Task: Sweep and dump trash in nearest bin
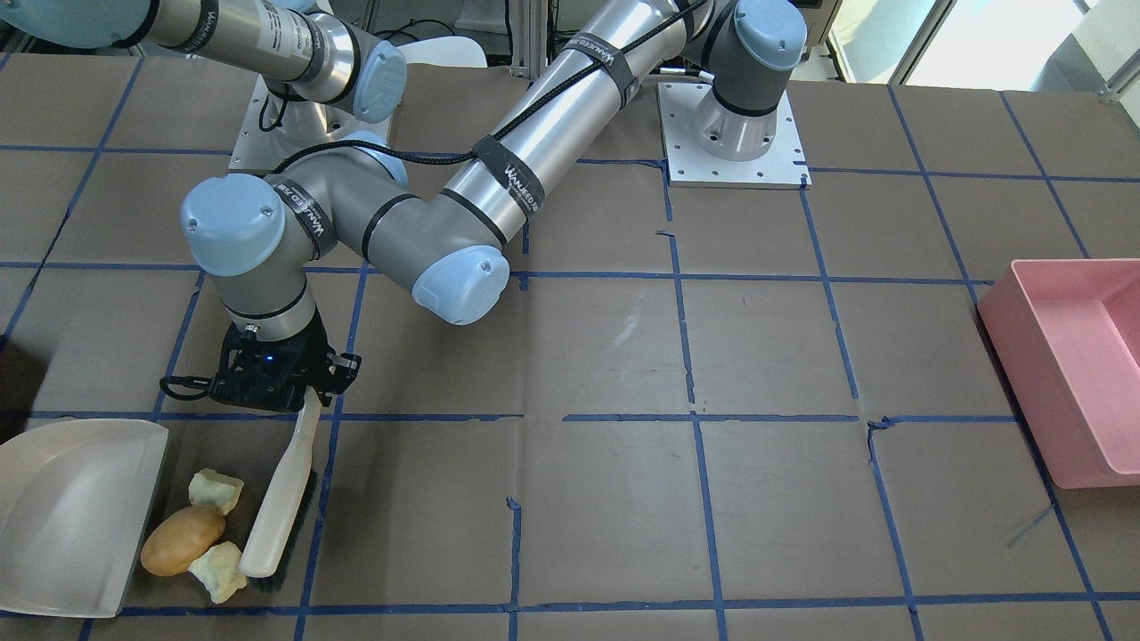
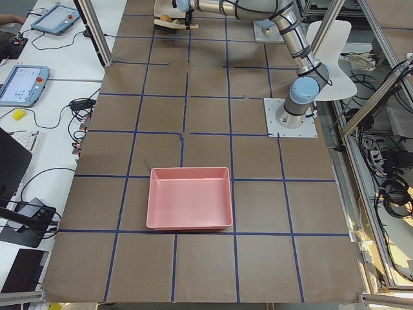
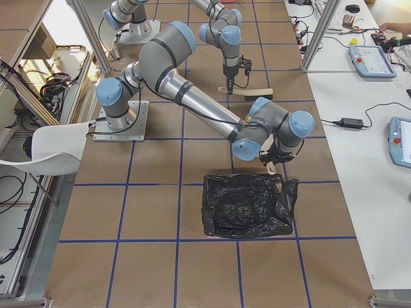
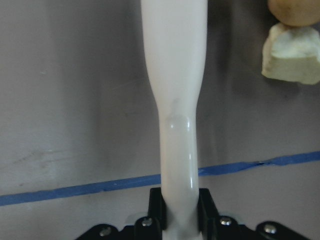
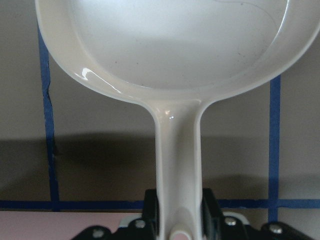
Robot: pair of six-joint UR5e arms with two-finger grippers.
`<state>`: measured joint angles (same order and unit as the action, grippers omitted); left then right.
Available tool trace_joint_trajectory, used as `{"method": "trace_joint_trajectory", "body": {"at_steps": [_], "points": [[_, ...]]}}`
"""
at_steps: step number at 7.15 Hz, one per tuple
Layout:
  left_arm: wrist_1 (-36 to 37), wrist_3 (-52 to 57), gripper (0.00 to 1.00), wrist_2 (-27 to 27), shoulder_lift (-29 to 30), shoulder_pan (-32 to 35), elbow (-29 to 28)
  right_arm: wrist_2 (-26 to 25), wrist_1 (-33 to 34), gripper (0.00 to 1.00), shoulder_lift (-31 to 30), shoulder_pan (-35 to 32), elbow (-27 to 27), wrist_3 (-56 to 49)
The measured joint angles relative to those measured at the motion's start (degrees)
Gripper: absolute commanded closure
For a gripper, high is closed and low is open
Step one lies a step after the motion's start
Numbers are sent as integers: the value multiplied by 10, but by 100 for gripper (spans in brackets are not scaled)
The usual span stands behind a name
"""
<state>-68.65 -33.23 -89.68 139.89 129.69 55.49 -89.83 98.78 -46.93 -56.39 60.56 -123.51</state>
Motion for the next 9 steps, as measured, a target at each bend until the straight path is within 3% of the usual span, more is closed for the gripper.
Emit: {"method": "trace_joint_trajectory", "body": {"at_steps": [6,9], "points": [[3,-5,99,10,32,5,-27,-1,5,100,-1,-12,12,-4],[-2,-1,99,11,5,5,-26,-1,5,100,-2,-13,13,-2]]}}
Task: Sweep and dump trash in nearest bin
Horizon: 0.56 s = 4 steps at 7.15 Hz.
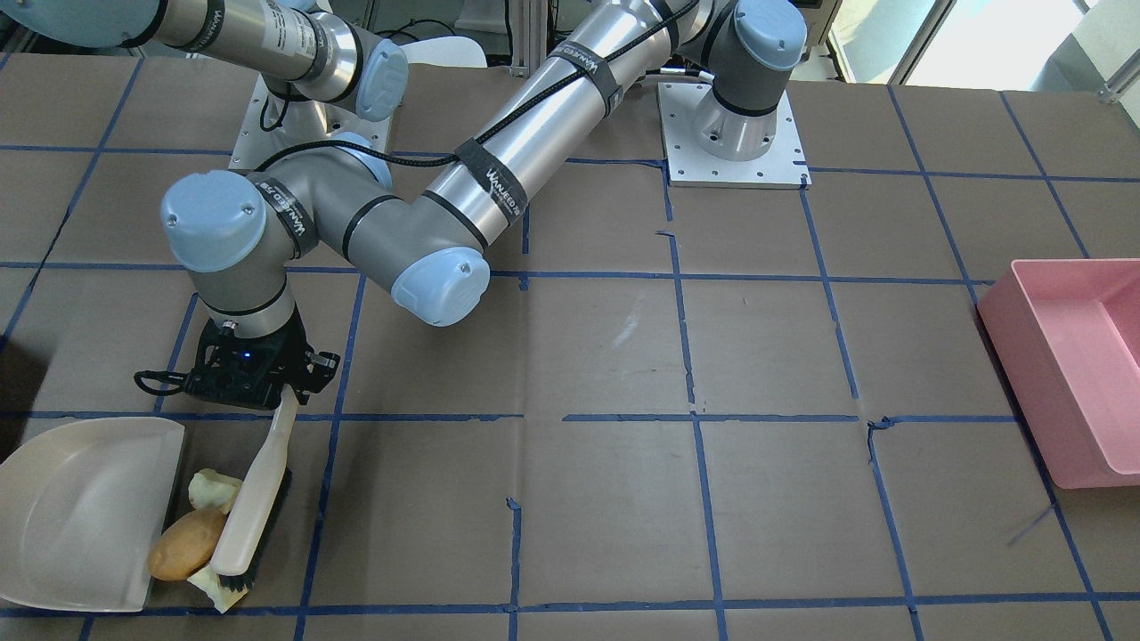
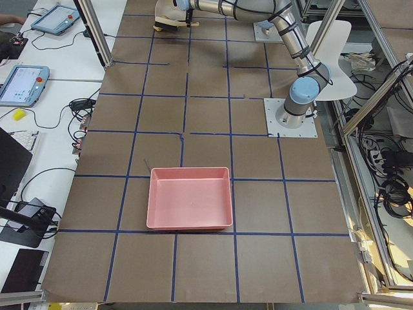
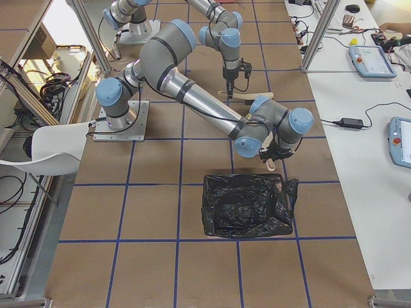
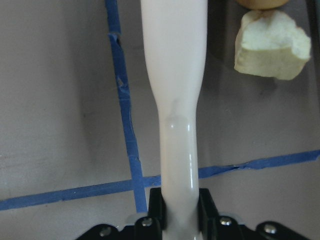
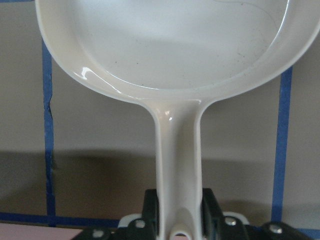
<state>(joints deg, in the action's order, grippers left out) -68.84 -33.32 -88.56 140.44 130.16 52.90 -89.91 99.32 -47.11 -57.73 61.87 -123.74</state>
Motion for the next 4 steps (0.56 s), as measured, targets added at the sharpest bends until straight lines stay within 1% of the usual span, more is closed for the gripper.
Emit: {"method": "trace_joint_trajectory", "body": {"at_steps": [2,4], "points": [[-2,12,99,0,-9,-4,5,0,0,100,1,0,1,2],[2,27,99,-1,6,-15,0,-1,-1,100,1,-1,1,2]]}}
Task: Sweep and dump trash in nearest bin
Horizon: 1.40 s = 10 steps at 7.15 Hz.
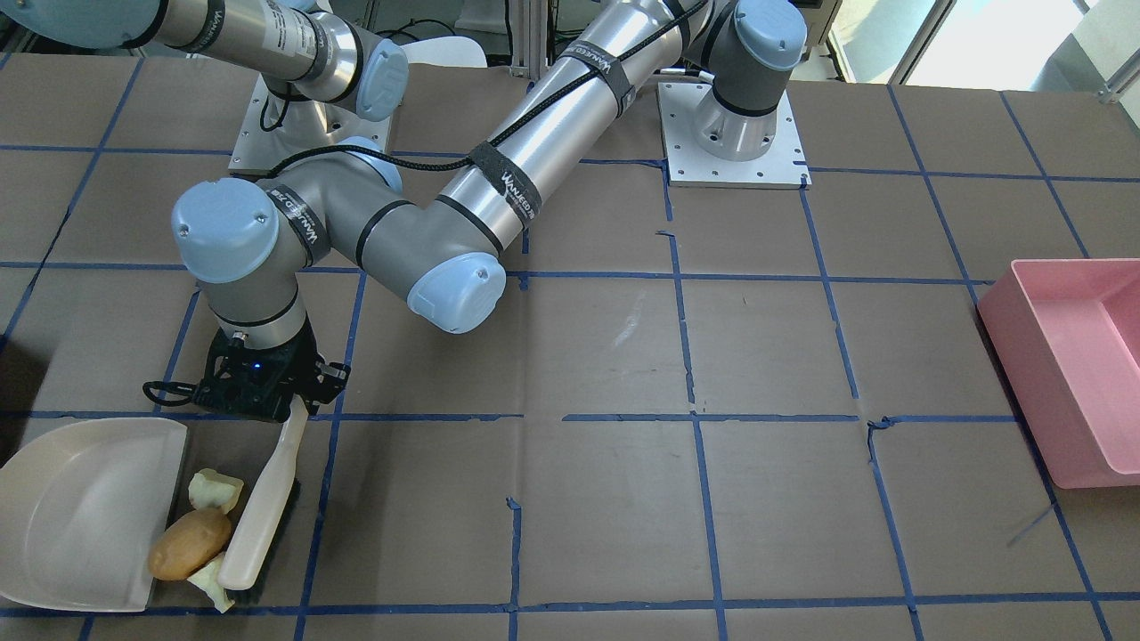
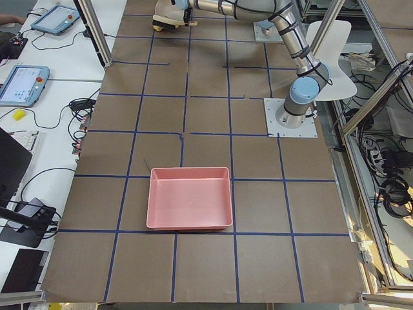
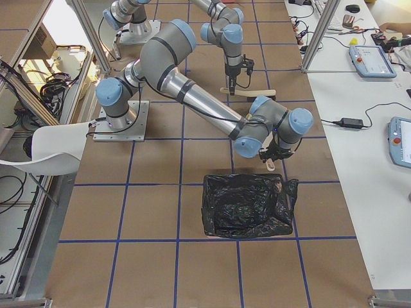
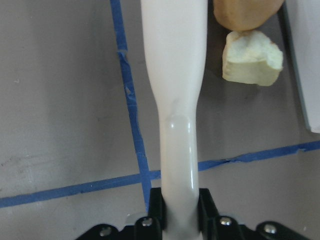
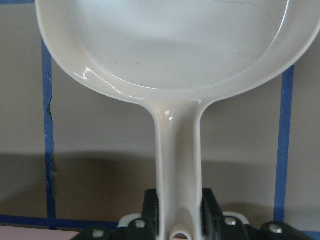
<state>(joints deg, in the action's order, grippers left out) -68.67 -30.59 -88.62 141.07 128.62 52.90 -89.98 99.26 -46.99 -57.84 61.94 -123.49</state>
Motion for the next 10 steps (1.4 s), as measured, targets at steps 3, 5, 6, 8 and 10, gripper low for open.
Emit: {"method": "trace_joint_trajectory", "body": {"at_steps": [3,5,6,8,10], "points": [[2,33,99,1,9,-9,-3,-2,-2,100,0,-3,0,0],[2,45,99,1,13,-14,-1,-4,-2,100,1,-4,0,-1],[2,49,99,1,15,-15,-1,-6,-2,100,1,-4,0,-1],[2,43,99,2,20,-16,-1,-13,-4,100,1,-6,0,1],[3,38,99,13,24,-15,-1,-14,-4,100,1,-7,0,1]]}}
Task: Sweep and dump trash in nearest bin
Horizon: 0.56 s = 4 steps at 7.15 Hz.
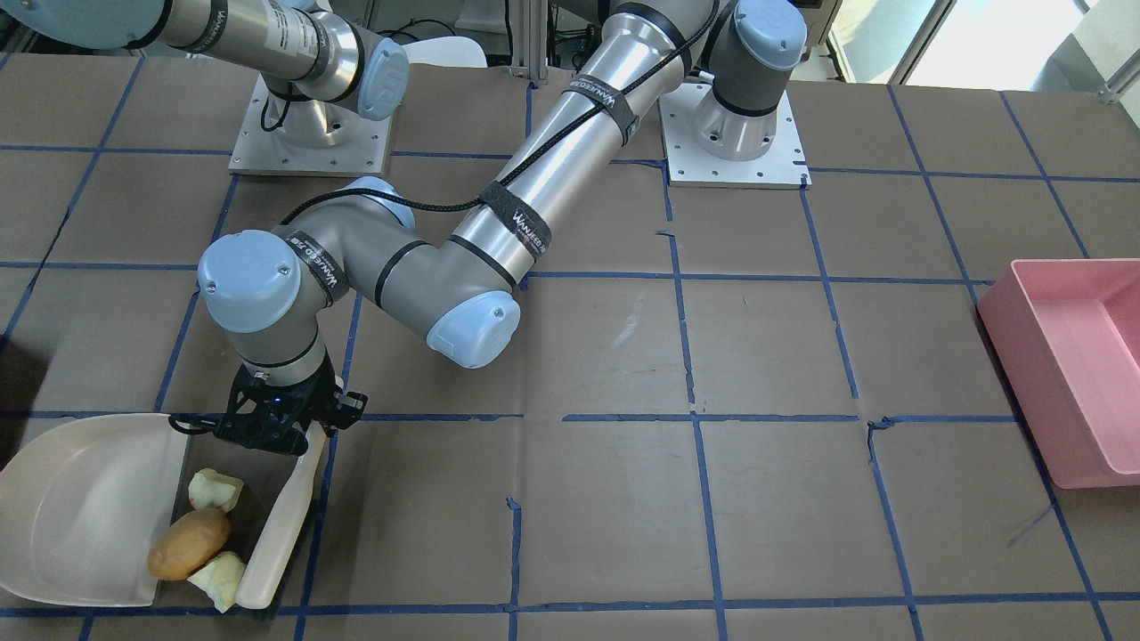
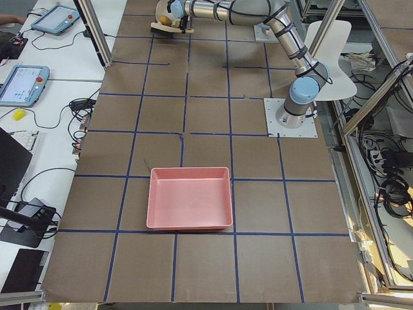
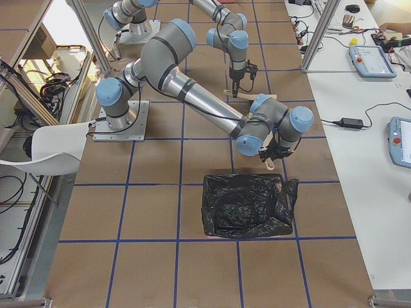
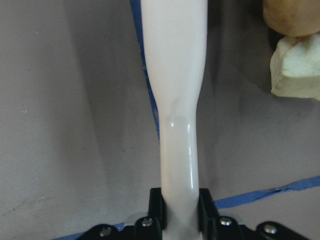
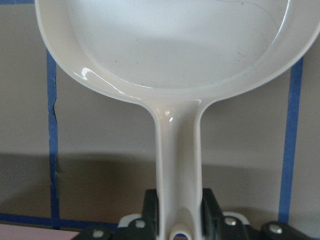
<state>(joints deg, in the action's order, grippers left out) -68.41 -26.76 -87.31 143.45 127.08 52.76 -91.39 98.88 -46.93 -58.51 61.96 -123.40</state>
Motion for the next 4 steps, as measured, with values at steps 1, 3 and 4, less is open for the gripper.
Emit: {"method": "trace_joint_trajectory", "body": {"at_steps": [1,3,4], "points": [[0,-1,99,3,1,1,1,0,0,100,0,0,0,0],[-1,-1,99,6,1,9,0,0,0,100,-1,-1,0,0],[0,-6,99,6,1,19,-1,-1,0,100,-1,-1,0,1]]}}
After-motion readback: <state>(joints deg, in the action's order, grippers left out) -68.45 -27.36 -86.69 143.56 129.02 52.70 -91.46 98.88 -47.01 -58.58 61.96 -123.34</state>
